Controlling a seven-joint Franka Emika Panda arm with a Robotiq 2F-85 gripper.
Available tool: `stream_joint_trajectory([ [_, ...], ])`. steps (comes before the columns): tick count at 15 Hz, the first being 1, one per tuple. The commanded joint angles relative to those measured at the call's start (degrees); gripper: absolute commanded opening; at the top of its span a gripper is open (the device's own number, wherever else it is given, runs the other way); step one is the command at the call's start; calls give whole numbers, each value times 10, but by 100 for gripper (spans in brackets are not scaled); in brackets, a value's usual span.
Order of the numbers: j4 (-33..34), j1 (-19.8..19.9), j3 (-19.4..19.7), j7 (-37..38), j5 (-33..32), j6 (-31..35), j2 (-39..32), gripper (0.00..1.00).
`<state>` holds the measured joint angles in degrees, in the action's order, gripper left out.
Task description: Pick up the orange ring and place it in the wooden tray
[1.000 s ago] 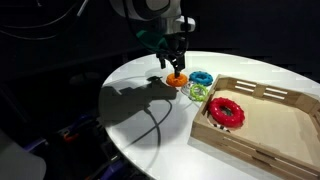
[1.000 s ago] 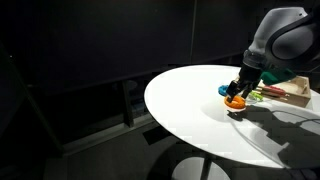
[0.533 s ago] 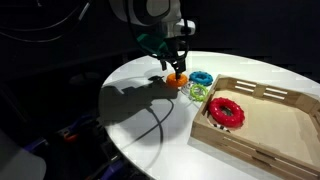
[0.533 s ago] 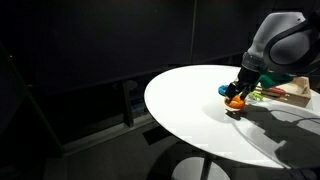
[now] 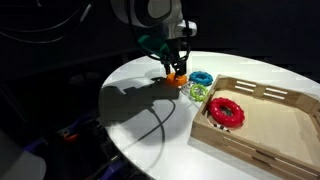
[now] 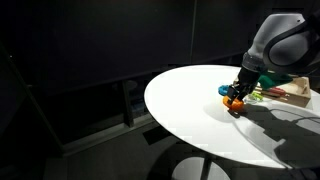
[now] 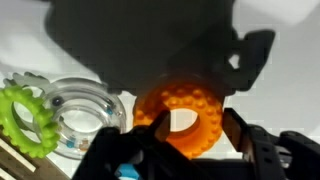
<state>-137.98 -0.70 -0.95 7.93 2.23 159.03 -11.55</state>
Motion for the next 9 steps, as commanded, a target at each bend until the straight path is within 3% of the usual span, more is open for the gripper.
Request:
stream_joint_trajectory([
  [1,6,-8,5,0,-7,4,-2,35],
  [2,6,-10,5,-1,-7,4,1,40],
  [3,6,-12,5,-1,-7,4,4,65],
  [5,7,-14,7,0,-10,3,4,71],
  [9,10,-14,8,2,-12,4,-1,99],
])
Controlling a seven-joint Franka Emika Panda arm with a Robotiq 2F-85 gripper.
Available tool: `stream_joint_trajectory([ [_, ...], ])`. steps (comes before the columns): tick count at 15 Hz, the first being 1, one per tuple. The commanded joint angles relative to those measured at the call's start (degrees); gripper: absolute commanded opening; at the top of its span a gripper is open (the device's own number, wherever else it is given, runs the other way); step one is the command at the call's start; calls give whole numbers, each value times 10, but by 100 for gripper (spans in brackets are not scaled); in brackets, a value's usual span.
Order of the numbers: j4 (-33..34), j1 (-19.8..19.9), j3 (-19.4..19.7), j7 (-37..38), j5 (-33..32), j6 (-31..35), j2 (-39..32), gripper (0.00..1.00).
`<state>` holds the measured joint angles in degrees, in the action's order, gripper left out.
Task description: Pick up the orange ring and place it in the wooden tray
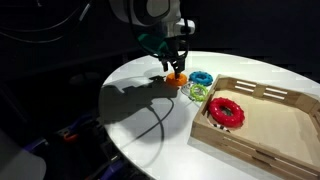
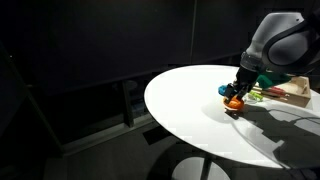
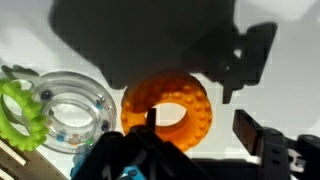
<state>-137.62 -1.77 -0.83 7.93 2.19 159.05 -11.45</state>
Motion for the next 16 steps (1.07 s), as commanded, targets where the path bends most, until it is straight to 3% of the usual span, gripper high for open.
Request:
stream_joint_trajectory([
  [1,7,-4,8,2,-13,4,-3,99],
  [2,7,-4,8,1,-14,4,-4,97],
  [3,7,-5,9,3,-17,4,-6,73],
  [4,7,-5,9,3,-19,4,-7,72],
  [12,10,-11,11,4,-28,4,-10,9],
  [16,12,-13,14,5,-34,4,-9,3],
])
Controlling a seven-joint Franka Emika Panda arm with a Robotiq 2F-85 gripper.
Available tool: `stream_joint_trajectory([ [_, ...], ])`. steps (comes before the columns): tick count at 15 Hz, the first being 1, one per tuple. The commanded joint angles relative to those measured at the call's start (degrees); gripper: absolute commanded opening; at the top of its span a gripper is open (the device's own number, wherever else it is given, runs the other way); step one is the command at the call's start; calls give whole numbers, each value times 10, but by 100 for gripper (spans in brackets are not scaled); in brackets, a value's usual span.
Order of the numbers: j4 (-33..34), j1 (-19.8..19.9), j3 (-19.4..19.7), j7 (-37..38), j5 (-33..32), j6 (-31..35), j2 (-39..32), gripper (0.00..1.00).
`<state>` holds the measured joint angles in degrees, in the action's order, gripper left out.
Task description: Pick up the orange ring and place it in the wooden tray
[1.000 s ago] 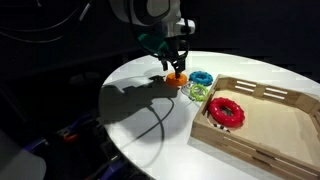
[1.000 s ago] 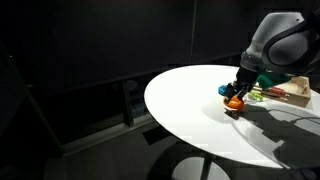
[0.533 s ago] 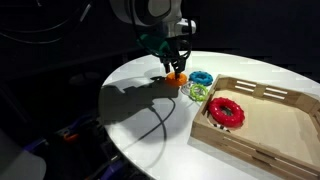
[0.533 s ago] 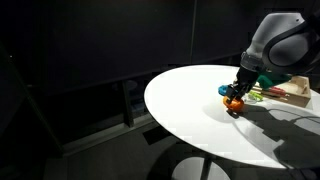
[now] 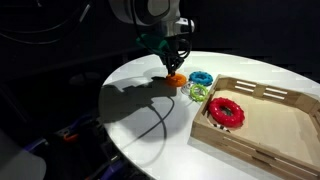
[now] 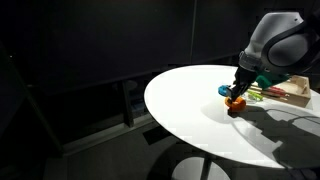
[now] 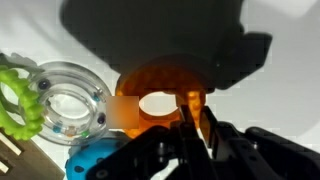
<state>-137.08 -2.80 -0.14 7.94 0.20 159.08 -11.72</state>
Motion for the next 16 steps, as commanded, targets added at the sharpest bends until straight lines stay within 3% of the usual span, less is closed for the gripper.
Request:
stream_joint_trajectory([
  [1,6,-2,7,5,-14,4,-4,5],
  [16,26,1,44,43,-92,-3,56,4],
])
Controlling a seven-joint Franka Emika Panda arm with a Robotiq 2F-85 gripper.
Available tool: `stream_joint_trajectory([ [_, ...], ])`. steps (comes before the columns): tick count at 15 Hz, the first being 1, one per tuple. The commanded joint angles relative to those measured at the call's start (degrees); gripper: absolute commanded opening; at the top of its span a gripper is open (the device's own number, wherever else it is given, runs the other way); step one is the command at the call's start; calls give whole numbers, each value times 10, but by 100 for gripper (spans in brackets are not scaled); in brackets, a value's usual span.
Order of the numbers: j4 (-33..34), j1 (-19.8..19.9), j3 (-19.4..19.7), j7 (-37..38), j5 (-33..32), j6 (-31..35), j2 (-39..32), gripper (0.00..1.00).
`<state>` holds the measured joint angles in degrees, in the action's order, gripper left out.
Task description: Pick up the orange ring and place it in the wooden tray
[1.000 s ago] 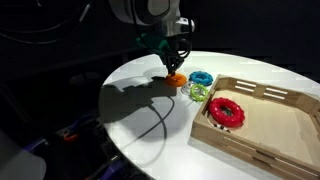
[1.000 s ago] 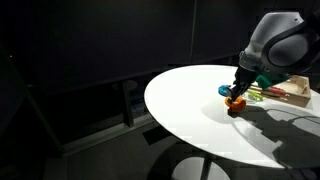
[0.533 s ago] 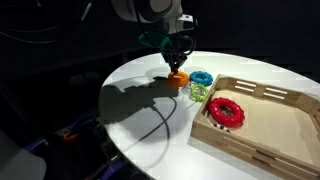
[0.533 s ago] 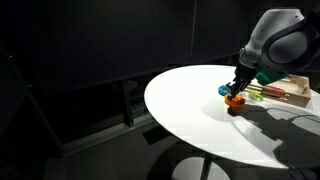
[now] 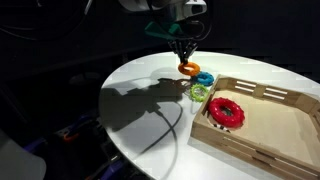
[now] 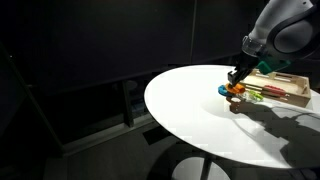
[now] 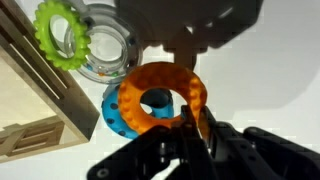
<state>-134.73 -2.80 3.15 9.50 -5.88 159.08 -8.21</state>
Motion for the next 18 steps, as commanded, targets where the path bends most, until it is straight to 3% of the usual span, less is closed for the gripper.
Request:
stream_joint_trajectory([
  [1,2,3,16,35,-42,-3,26,4],
  [6,-4,25,41,74,-78,-6,51,4],
  [11,-6,54,73,178,-178,-28,81,4],
  [18,-21,94,62,274,-251,-105,130,5],
])
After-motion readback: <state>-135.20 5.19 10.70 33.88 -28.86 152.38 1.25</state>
